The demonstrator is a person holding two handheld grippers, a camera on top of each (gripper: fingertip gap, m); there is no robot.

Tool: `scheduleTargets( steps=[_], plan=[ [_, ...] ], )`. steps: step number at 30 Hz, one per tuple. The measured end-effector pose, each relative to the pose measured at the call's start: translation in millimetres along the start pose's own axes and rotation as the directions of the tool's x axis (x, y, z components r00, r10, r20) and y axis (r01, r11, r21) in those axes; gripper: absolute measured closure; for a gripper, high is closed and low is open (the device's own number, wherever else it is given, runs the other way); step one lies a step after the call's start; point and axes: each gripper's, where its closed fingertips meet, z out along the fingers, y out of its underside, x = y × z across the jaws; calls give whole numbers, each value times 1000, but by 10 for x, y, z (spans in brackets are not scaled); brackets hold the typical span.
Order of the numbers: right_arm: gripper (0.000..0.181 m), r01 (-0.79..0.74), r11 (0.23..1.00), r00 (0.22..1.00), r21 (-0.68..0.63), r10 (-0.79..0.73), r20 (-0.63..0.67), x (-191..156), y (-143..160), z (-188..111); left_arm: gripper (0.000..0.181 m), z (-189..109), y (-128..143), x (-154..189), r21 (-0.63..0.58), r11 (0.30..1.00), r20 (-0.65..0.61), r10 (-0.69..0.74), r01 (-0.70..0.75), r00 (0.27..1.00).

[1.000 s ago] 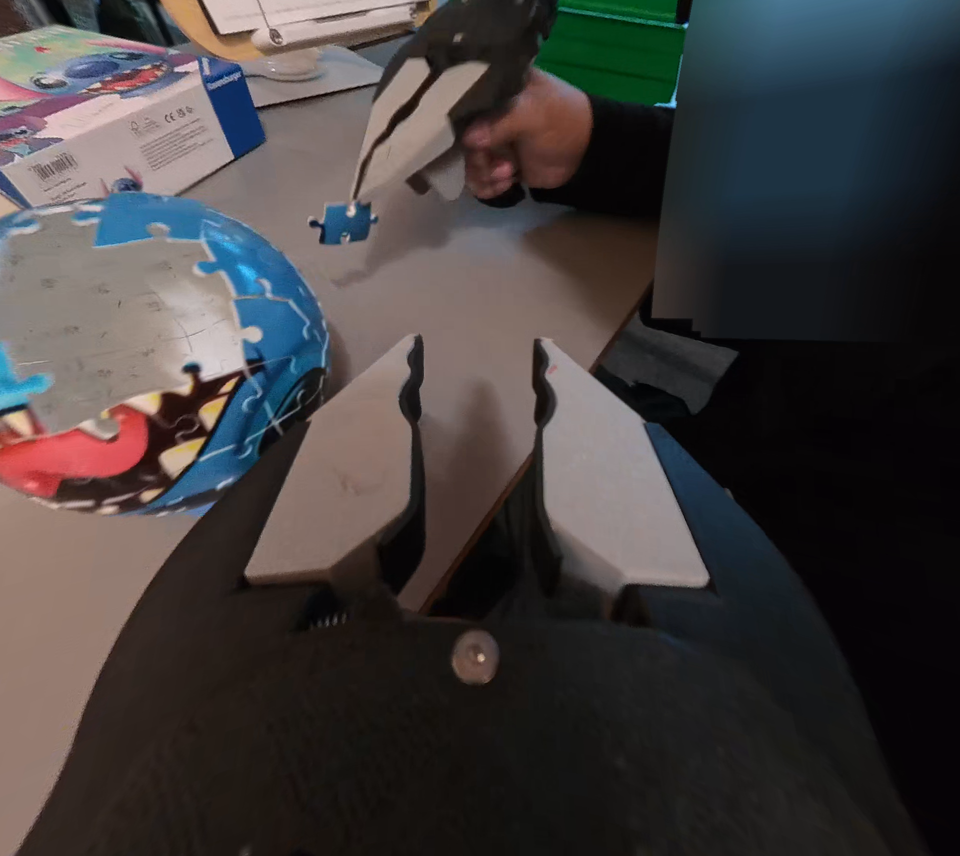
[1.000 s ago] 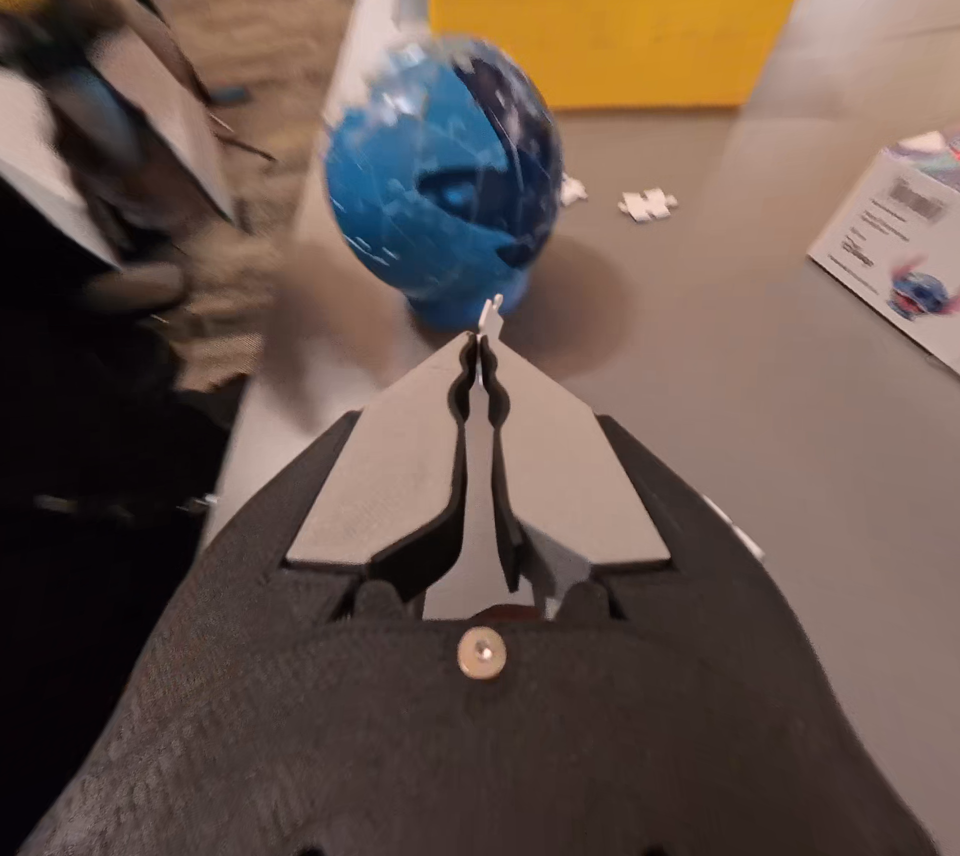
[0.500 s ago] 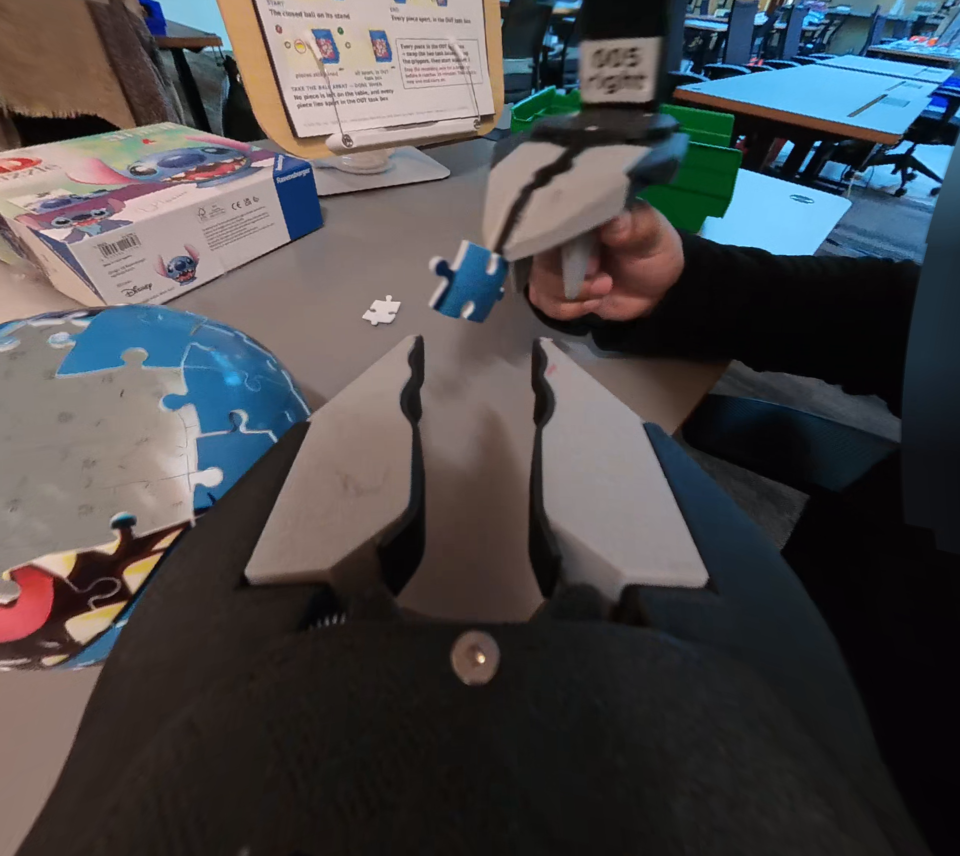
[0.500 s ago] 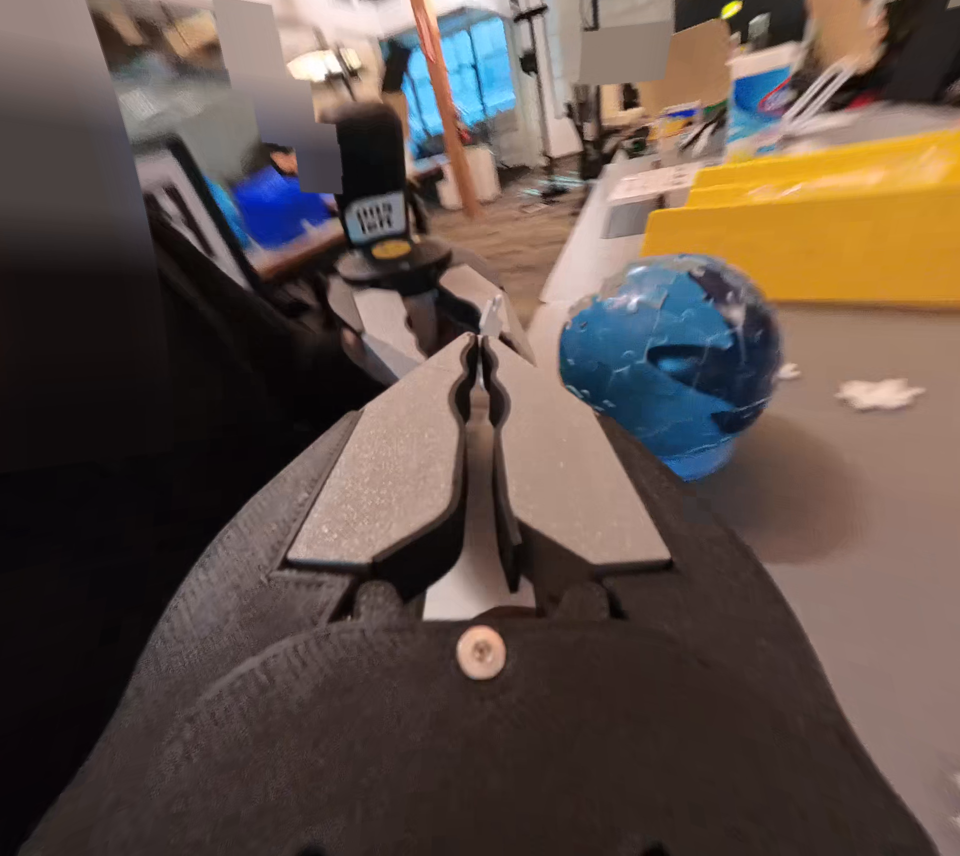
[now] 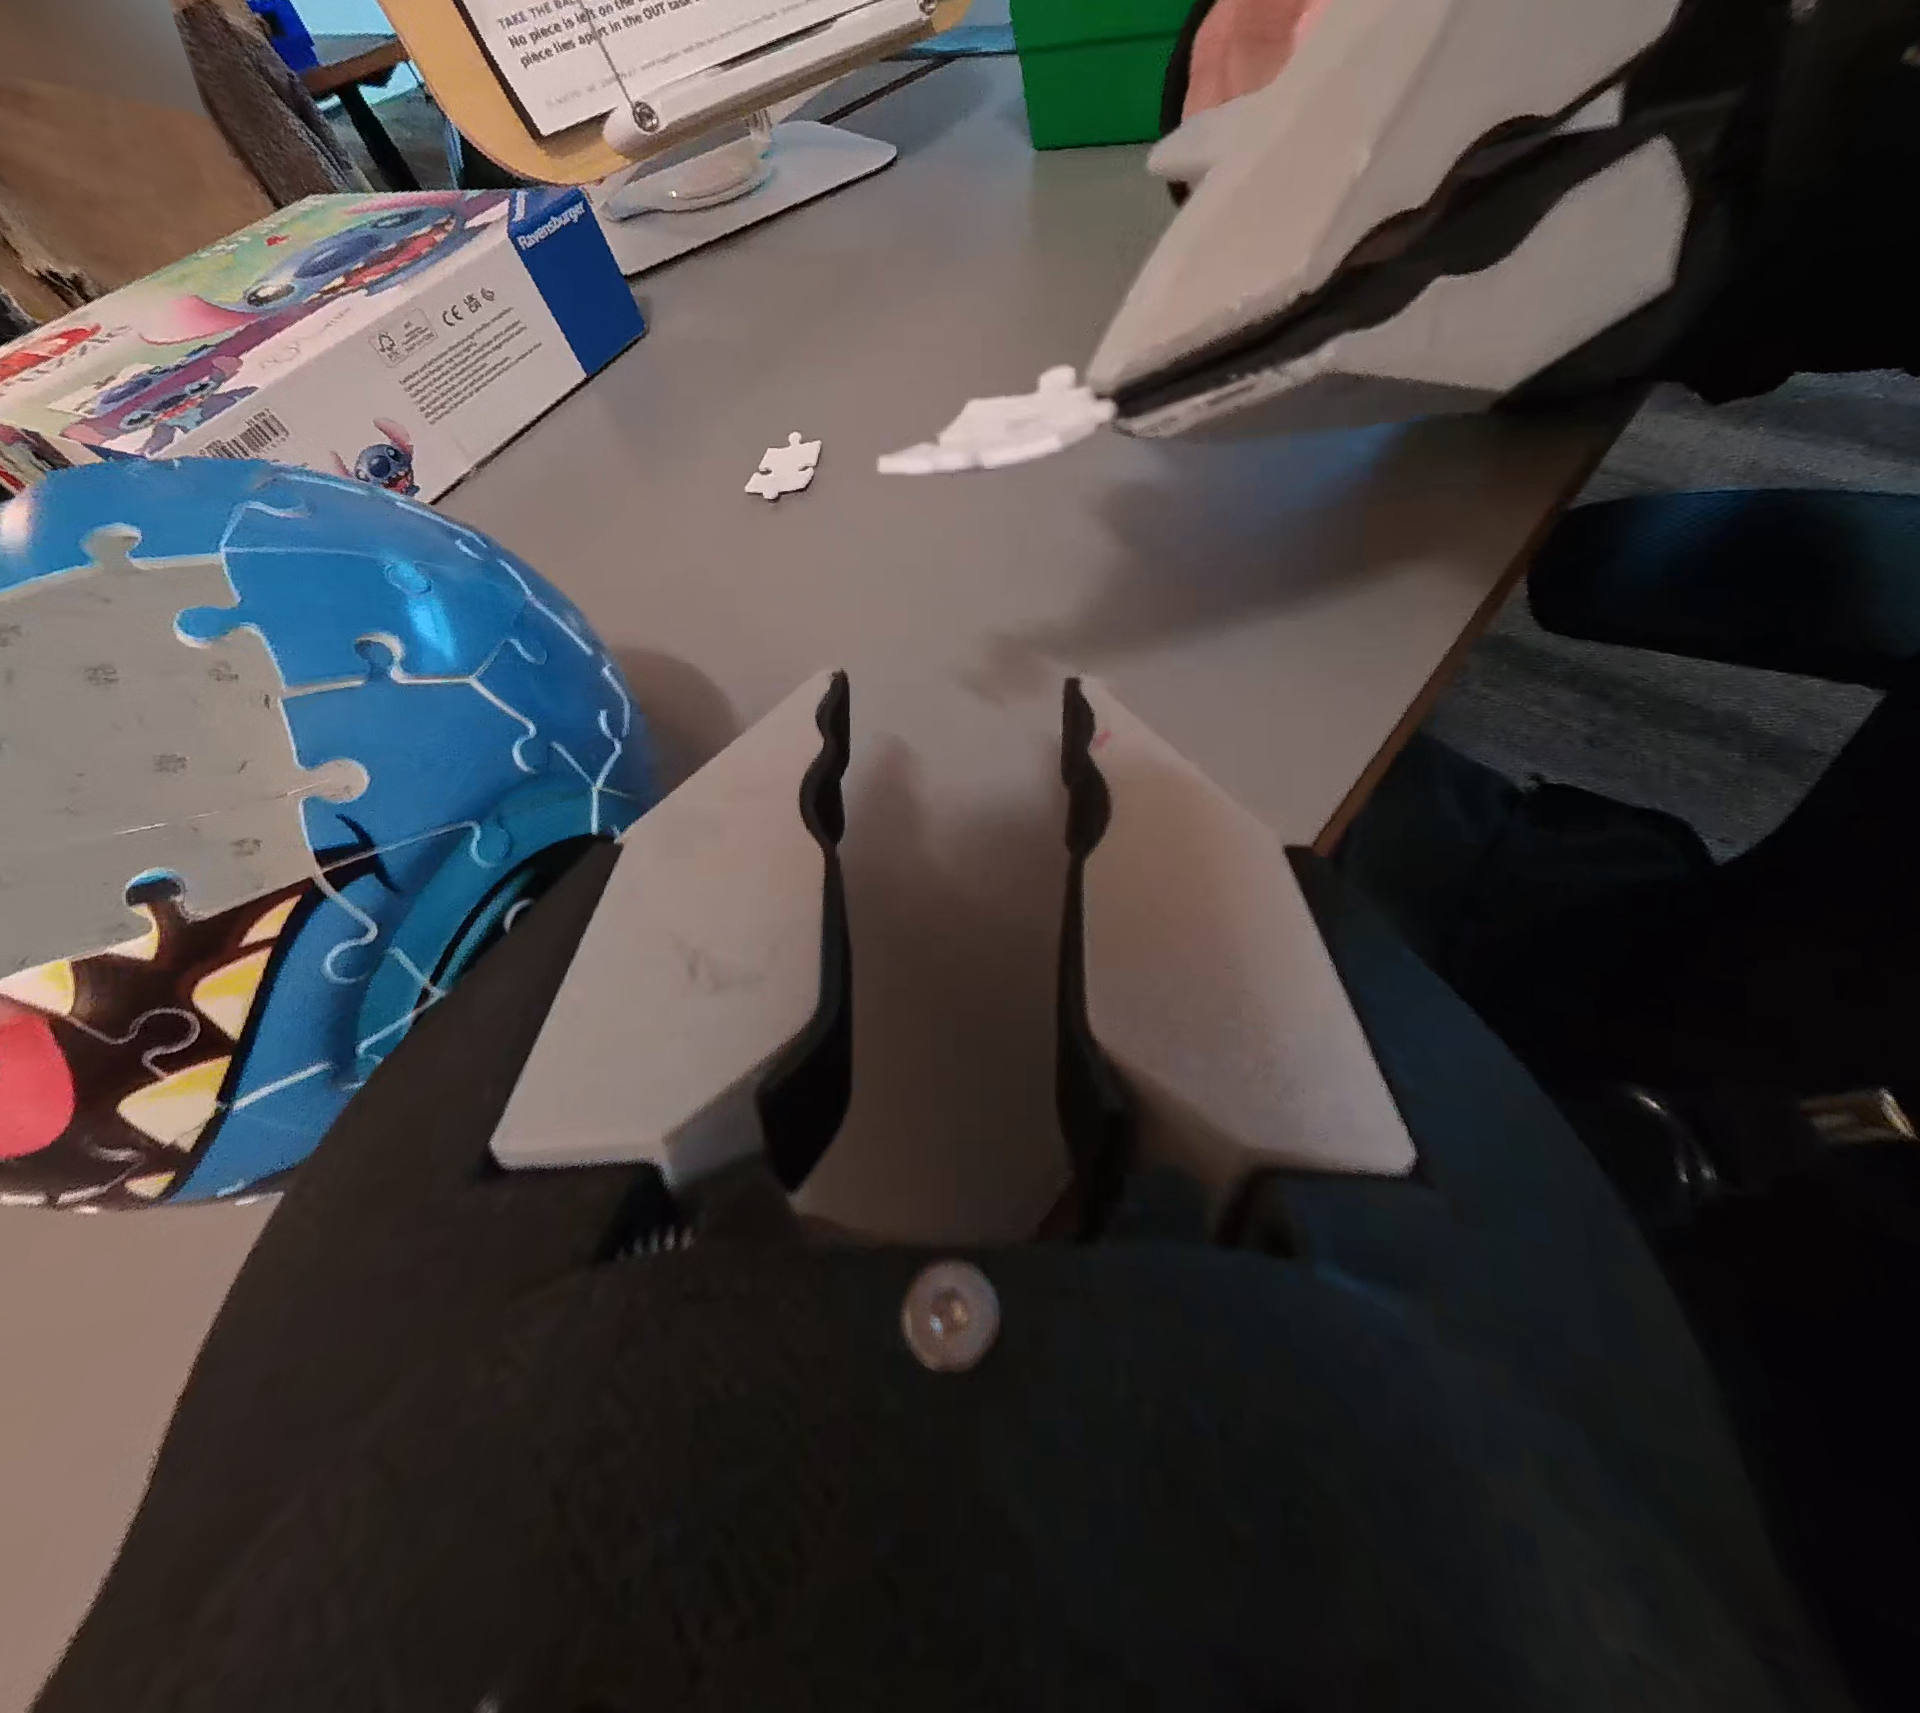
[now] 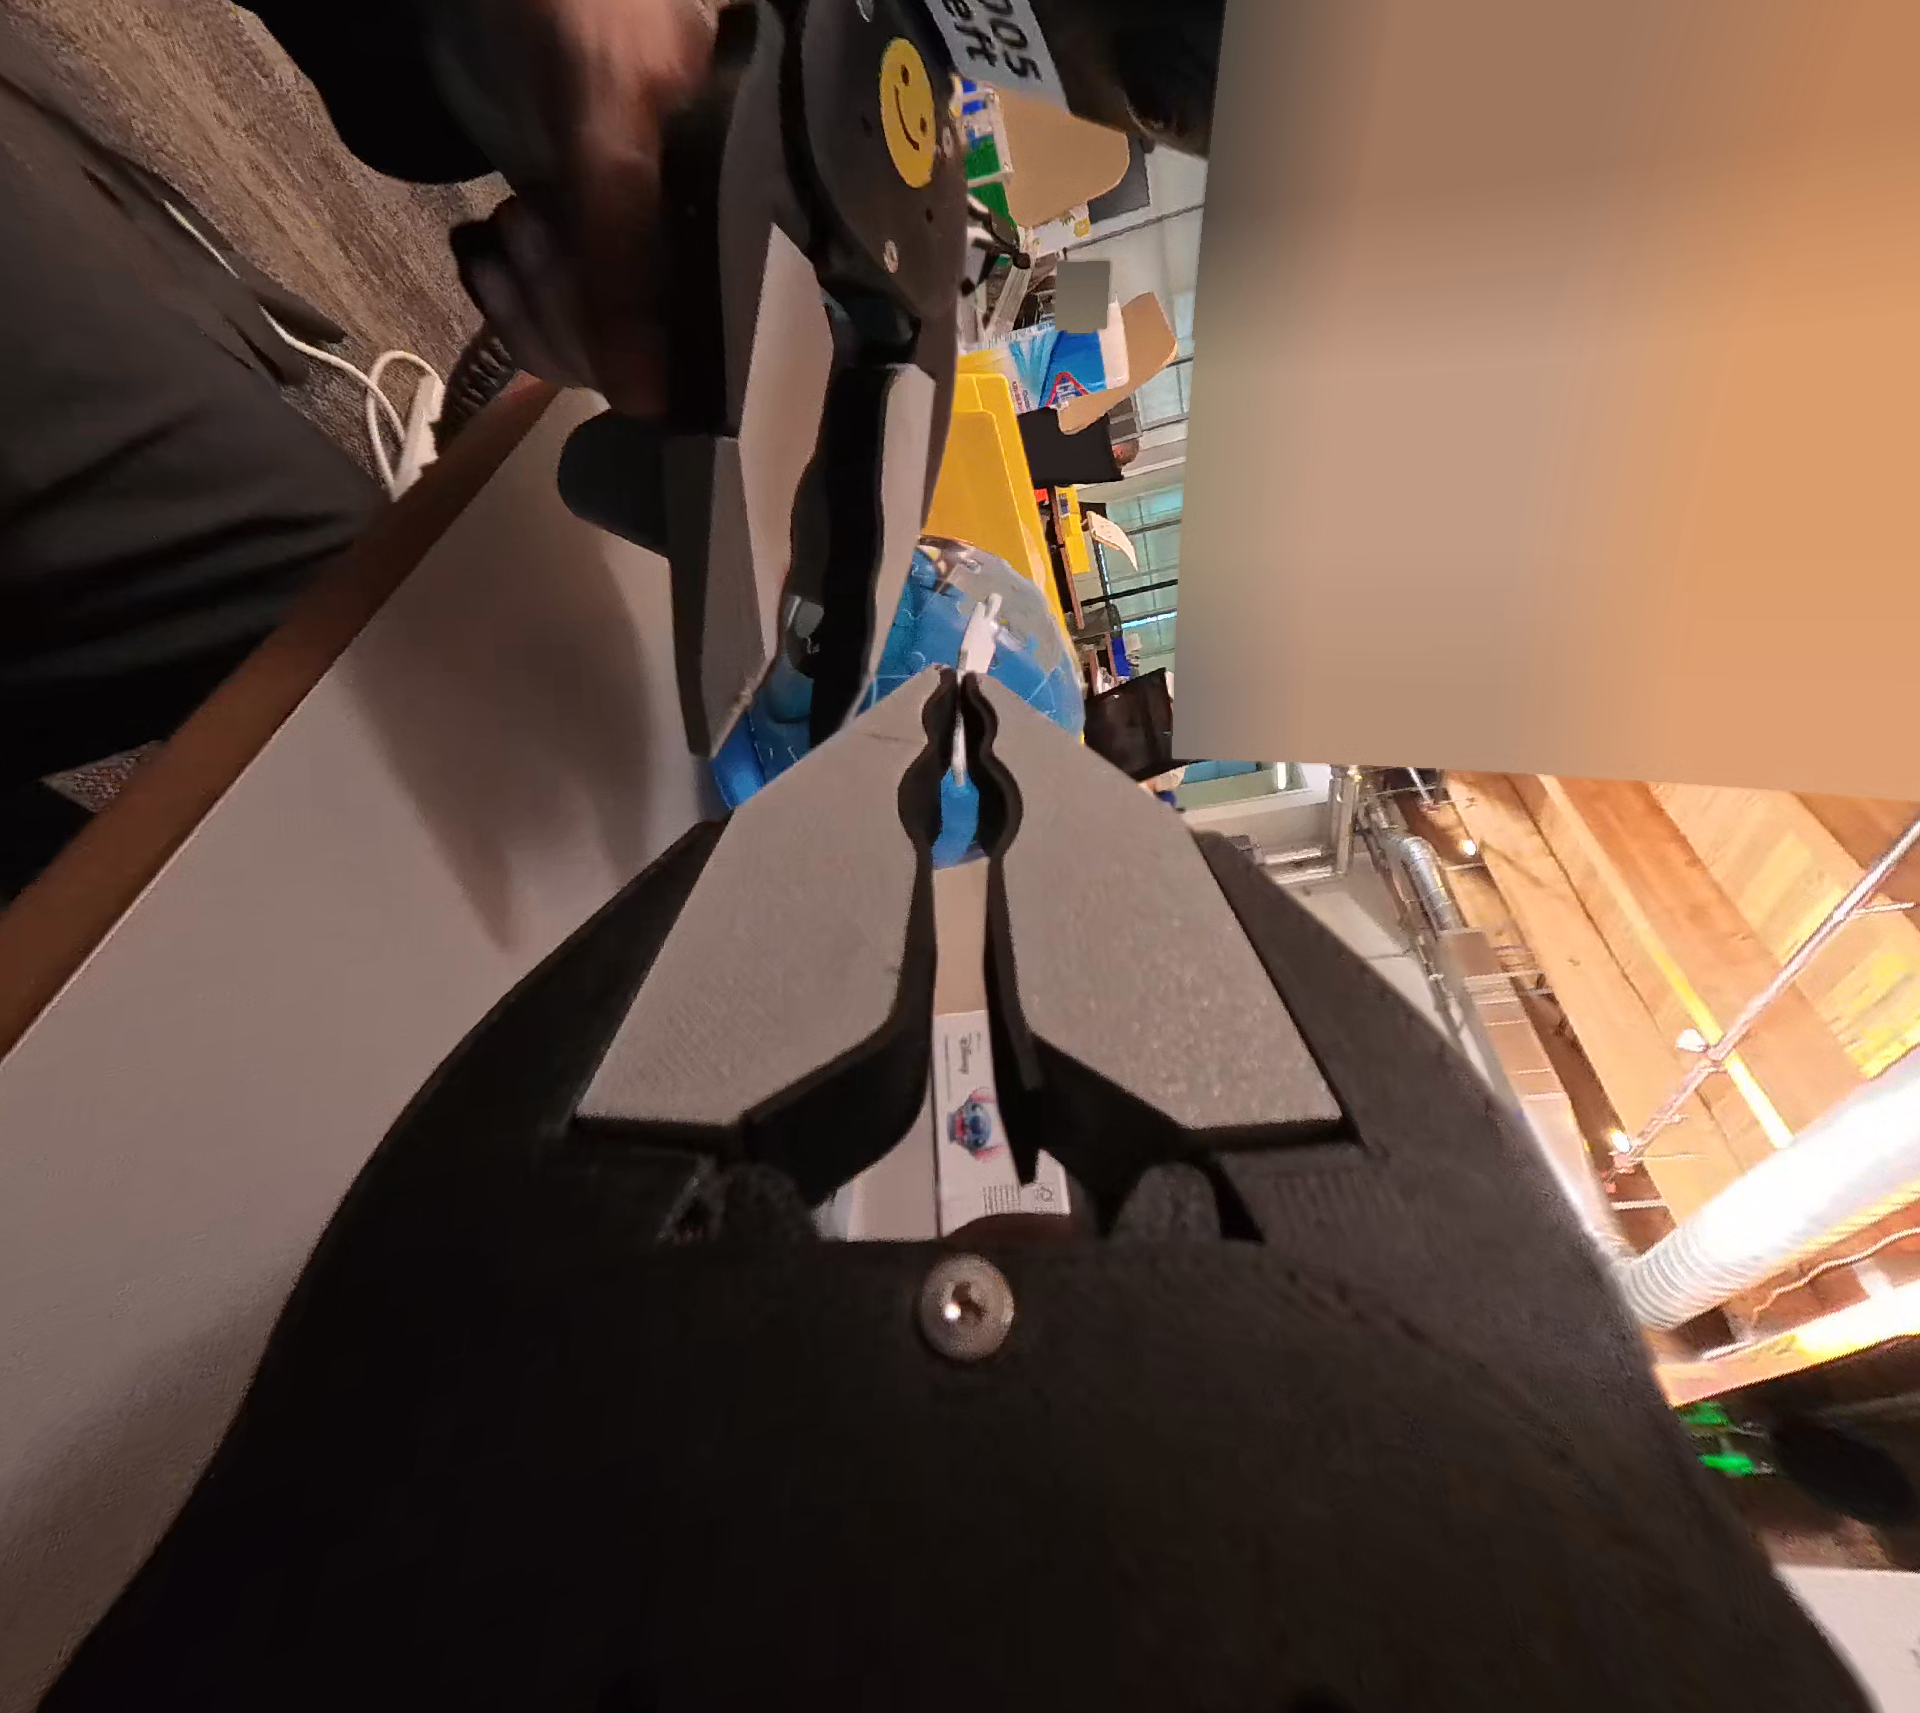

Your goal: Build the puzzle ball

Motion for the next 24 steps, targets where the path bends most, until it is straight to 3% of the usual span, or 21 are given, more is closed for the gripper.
scheduleTargets(
  steps=[6, 10, 12, 17, 21, 24],
  plan=[
    [181, -23, 999, 1000, 35, 24, -15, -17, -75, 5, 144, -73, -252, 16, 147, 989, -13, 4, -2, 1000],
    [181, -208, 972, 978, 112, 207, 15, 37, -158, -6, 145, -170, -445, 119, 259, 965, -85, -9, 31, 996],
    [181, -379, 910, 925, 168, 374, 64, 112, -199, -27, 148, -230, -521, 166, 301, 950, -149, -45, 89, 988],
    [181, -735, 636, 678, 234, 688, 259, 222, -229, -43, 169, -387, -685, 156, 373, 903, -254, -122, 214, 959],
    [181, -853, 480, 521, 203, 775, 358, 218, -166, -15, 171, -354, -643, 118, 320, 913, -261, -173, 254, 950],
    [181, -883, 445, 467, 148, 806, 365, 180, -23, 36, 180, -311, -526, 99, 181, 926, -320, -261, 330, 911]
  ],
)
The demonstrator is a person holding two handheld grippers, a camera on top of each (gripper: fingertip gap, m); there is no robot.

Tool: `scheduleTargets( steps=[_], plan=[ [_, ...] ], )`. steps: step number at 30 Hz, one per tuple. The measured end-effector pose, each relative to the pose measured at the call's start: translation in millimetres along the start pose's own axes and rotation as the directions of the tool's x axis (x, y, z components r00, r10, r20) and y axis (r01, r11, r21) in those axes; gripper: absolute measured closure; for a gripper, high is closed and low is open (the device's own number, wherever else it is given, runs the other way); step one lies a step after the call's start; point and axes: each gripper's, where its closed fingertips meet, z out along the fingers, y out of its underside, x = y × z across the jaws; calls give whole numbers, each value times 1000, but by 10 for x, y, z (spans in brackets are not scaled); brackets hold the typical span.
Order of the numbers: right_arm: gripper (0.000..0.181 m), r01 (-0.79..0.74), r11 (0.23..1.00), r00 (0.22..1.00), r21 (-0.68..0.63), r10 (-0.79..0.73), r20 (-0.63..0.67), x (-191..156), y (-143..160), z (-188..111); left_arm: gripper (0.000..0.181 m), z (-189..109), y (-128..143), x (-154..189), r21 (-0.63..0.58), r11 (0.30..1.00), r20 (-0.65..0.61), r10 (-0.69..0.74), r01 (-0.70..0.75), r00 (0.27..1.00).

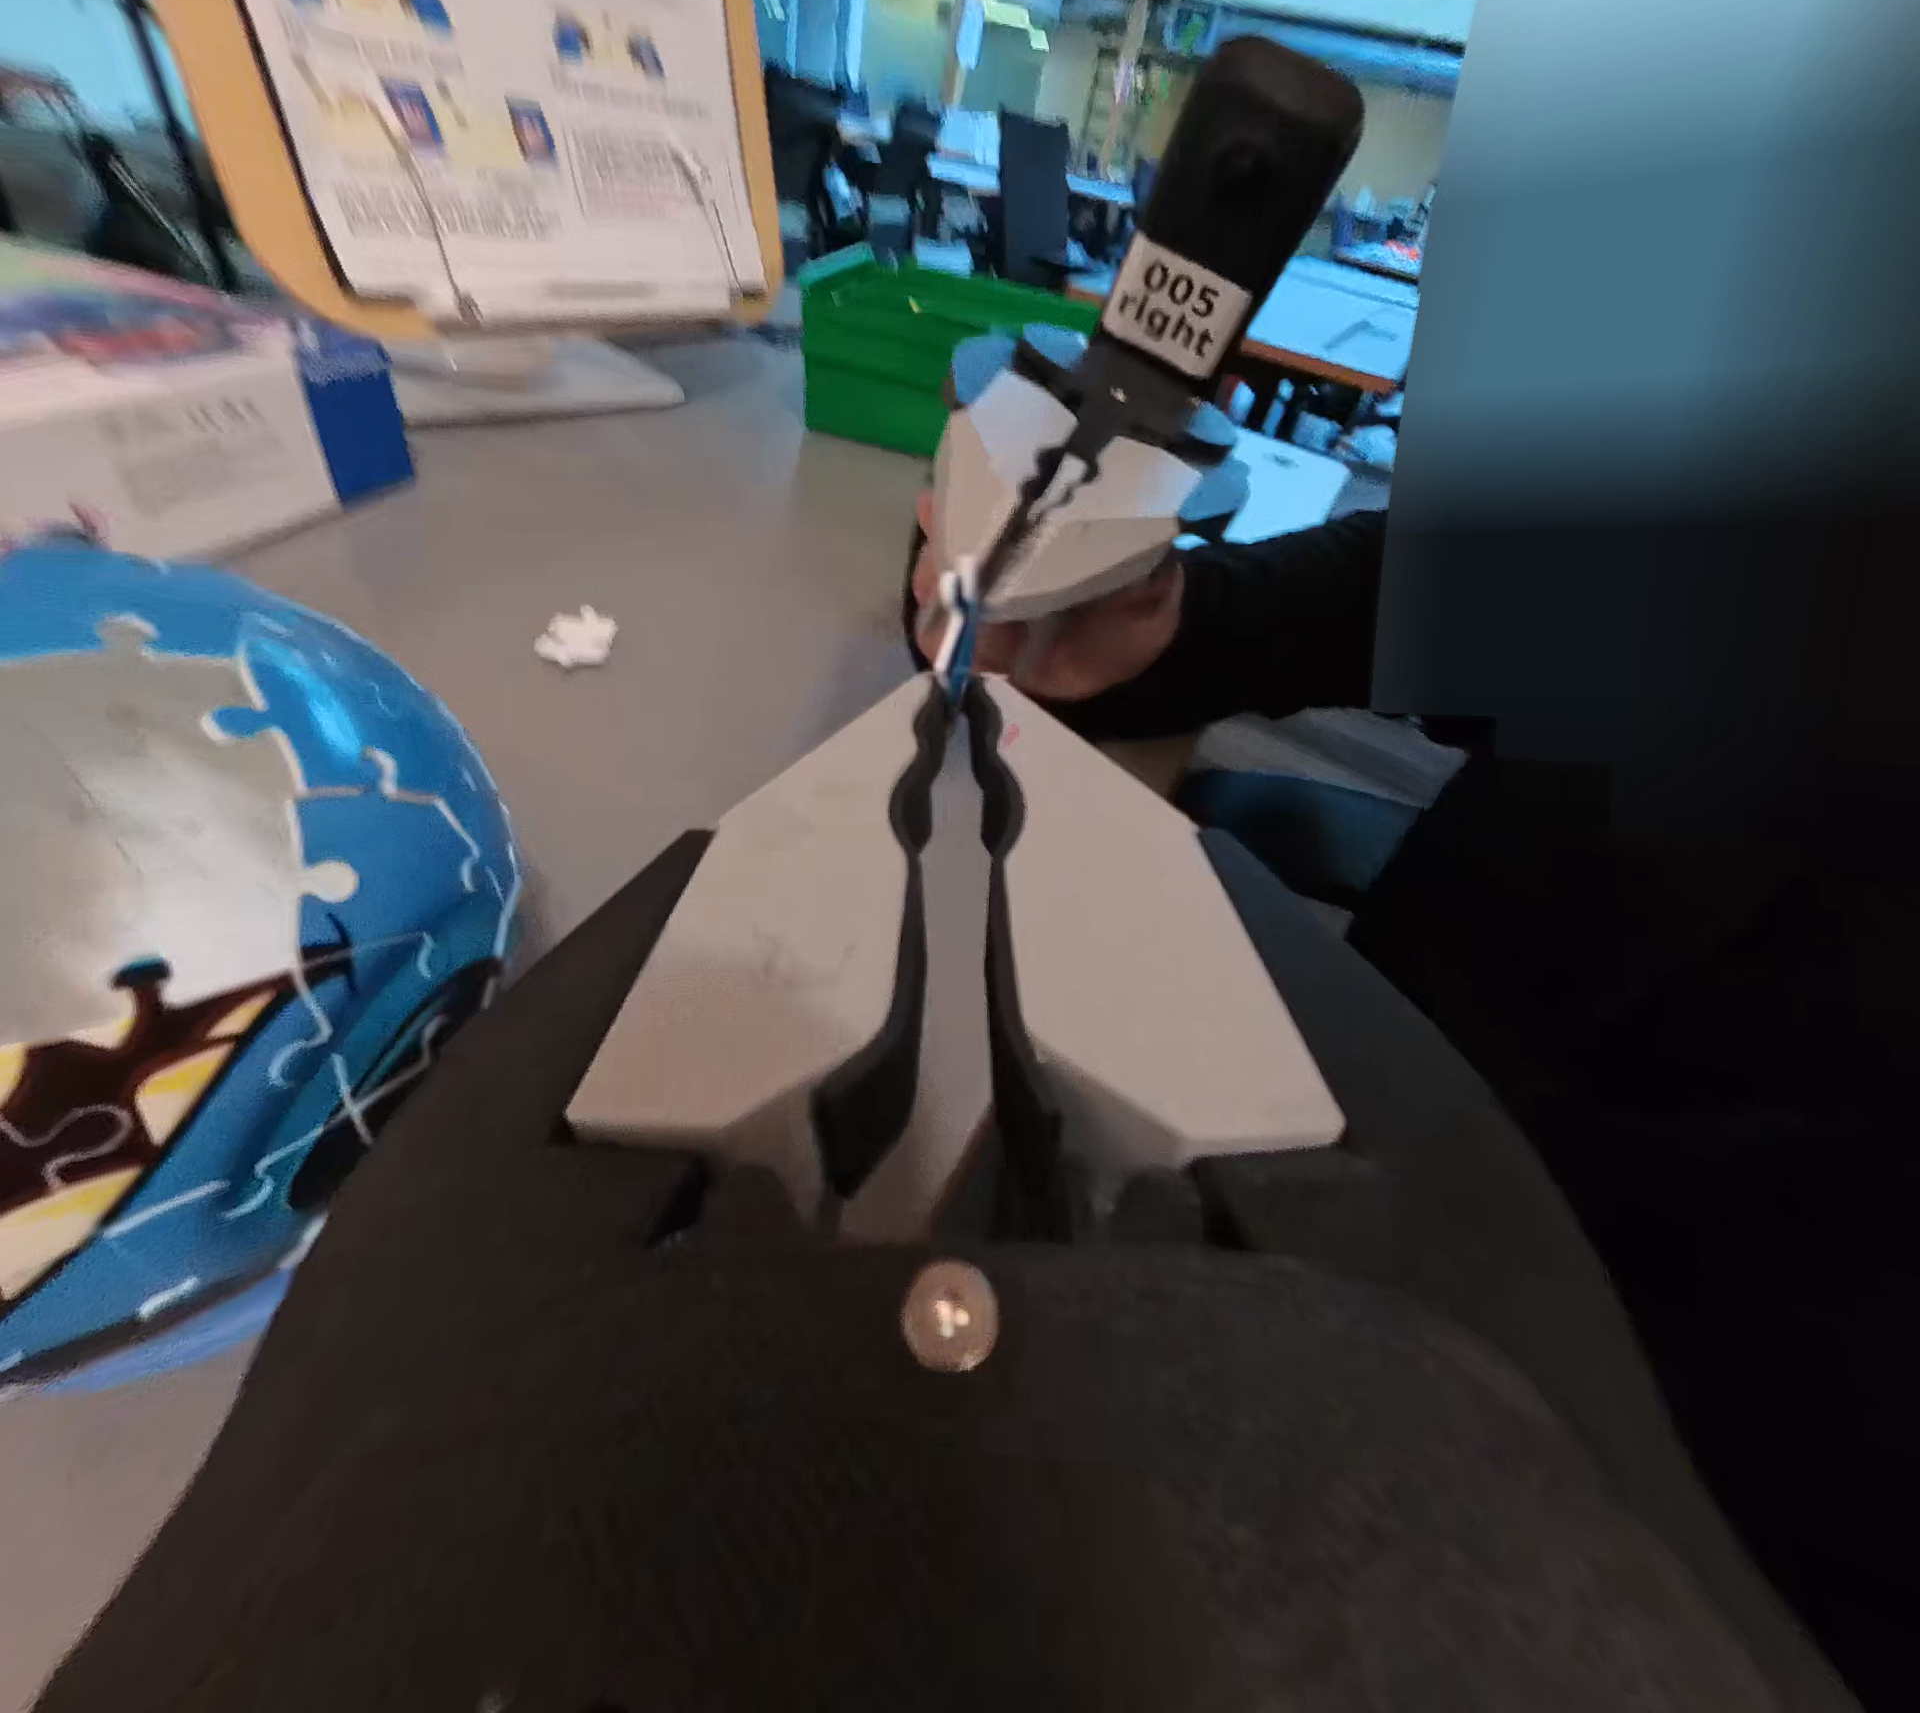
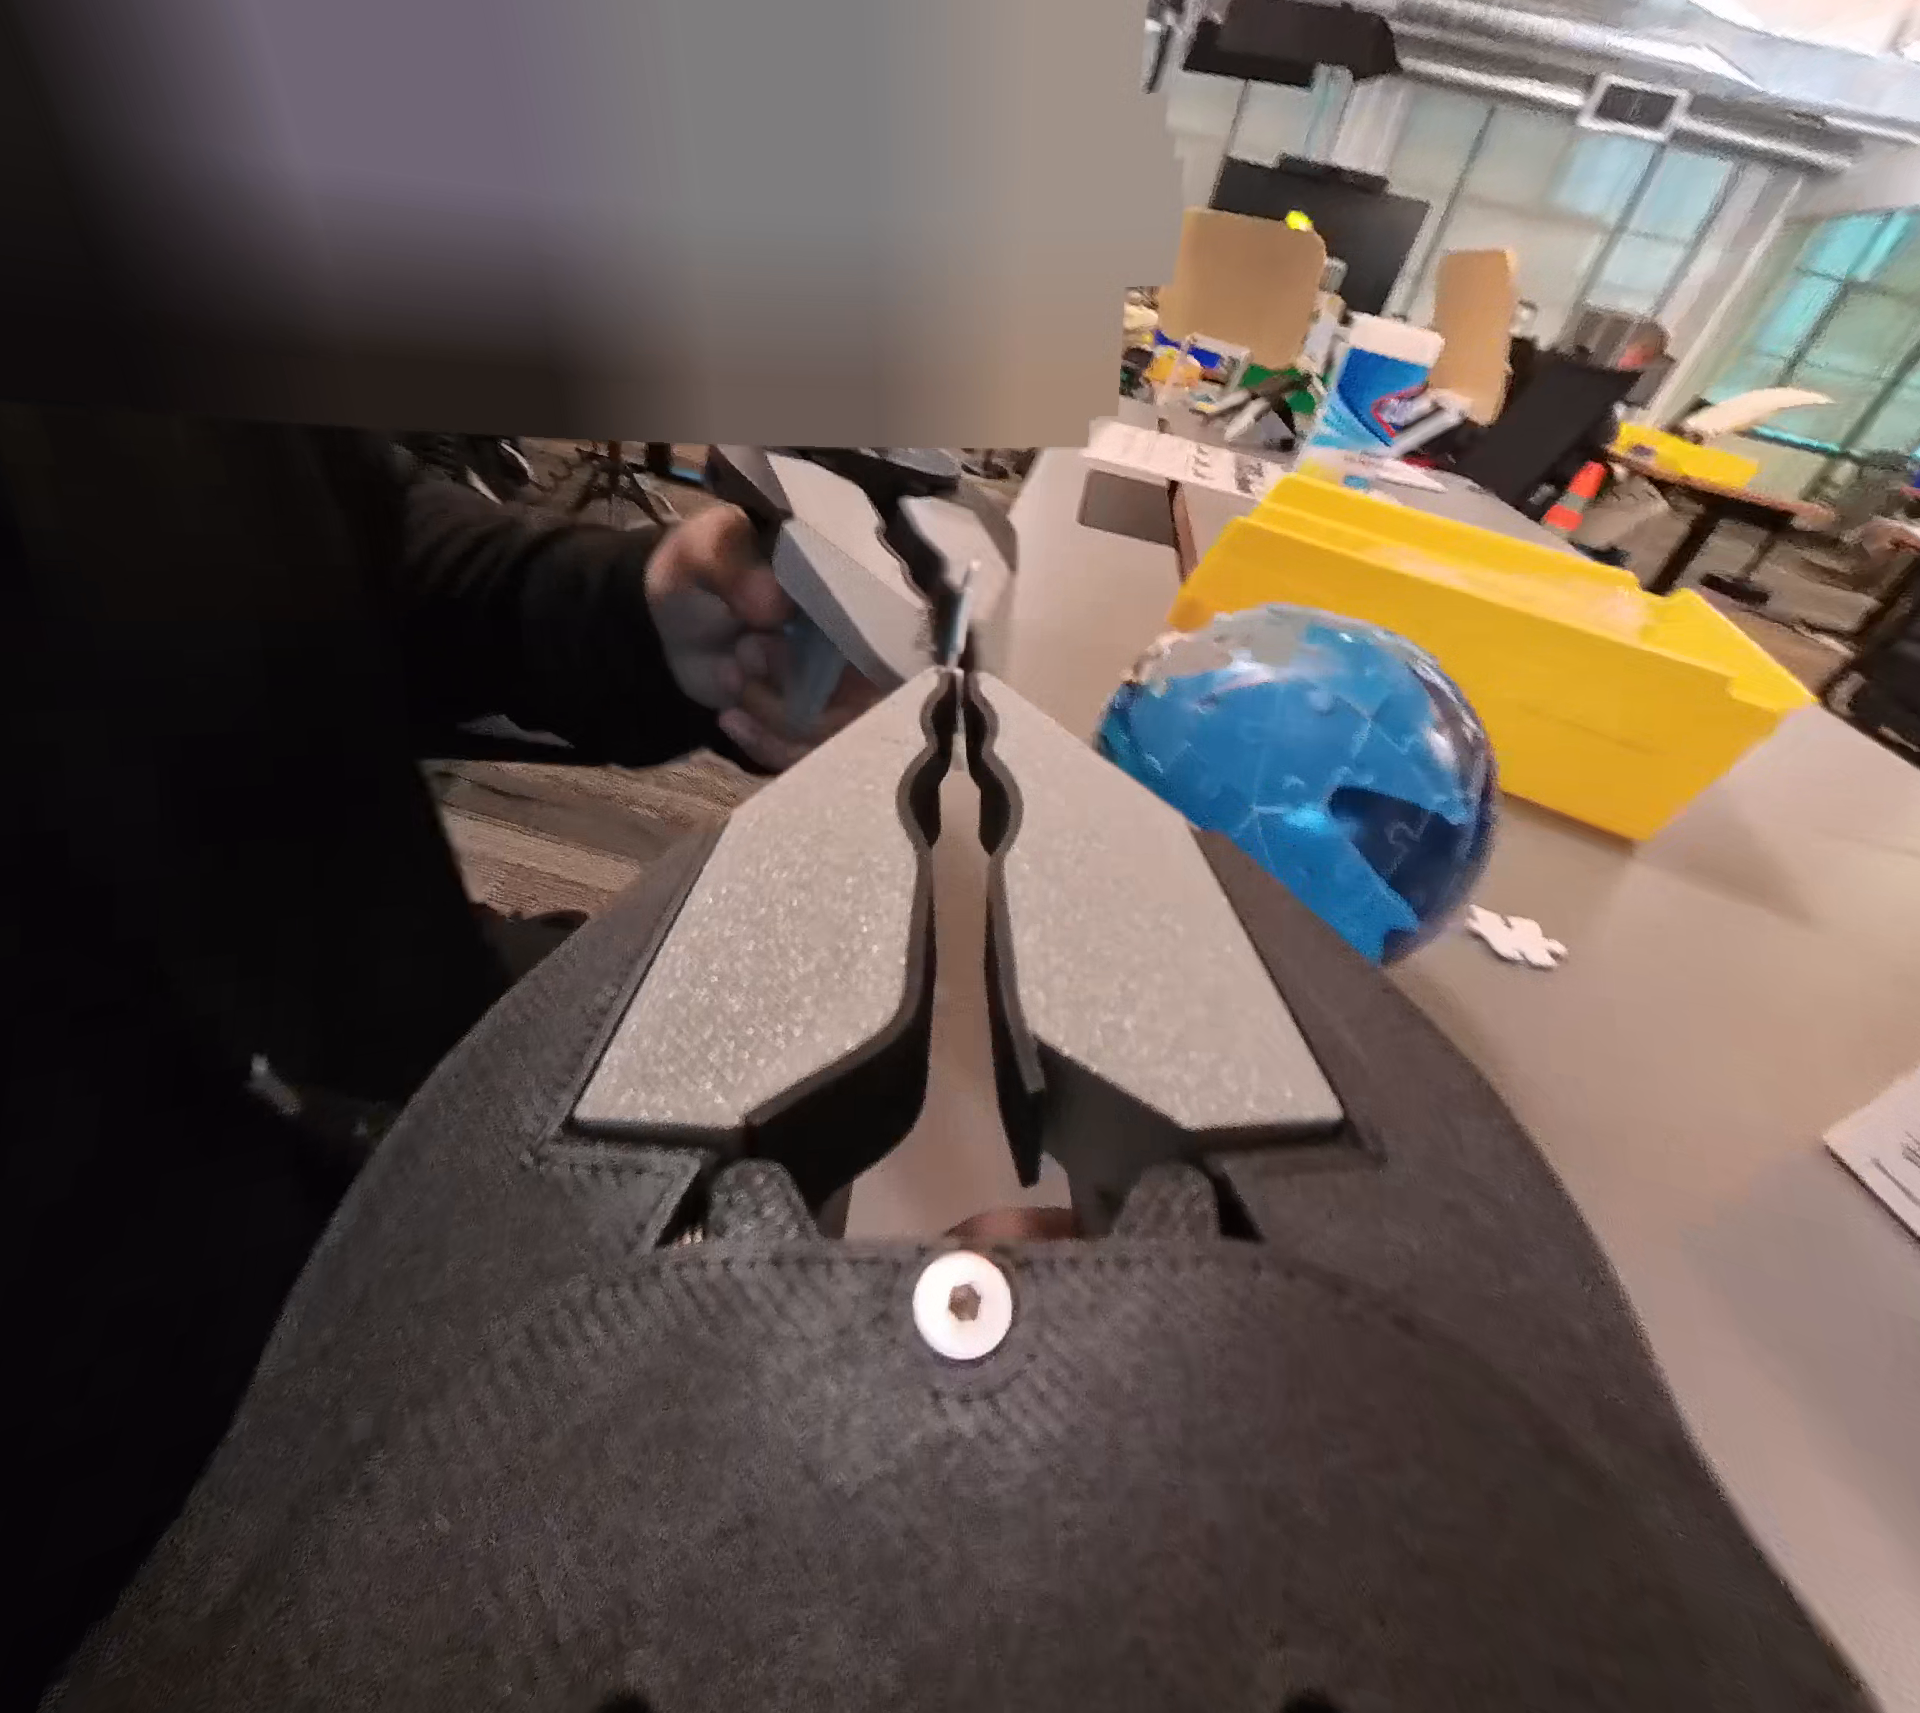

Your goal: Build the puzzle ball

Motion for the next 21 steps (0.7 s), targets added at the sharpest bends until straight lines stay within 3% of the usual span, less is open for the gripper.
scheduleTargets(
  steps=[4, 11, 15, 21],
  plan=[
    [181, 86, 988, 996, -127, -86, 5, 77, 196, -31, 181, -7, 150, -124, -187, 973, 13, -135, 135, 991],
    [173, 145, 972, 989, -187, -150, -13, 44, 181, 59, 181, -16, 373, -33, -398, 903, -24, -185, 160, 982],
    [166, 33, 966, 996, -255, -11, 86, -103, 358, 134, 181, -23, 432, 61, -450, 890, -37, -102, 74, 994],
    [181, -157, 969, 963, -193, 193, 187, -219, 273, 157, 180, -92, 373, 70, -436, 900, -24, -5, -6, 1000]
  ],
)
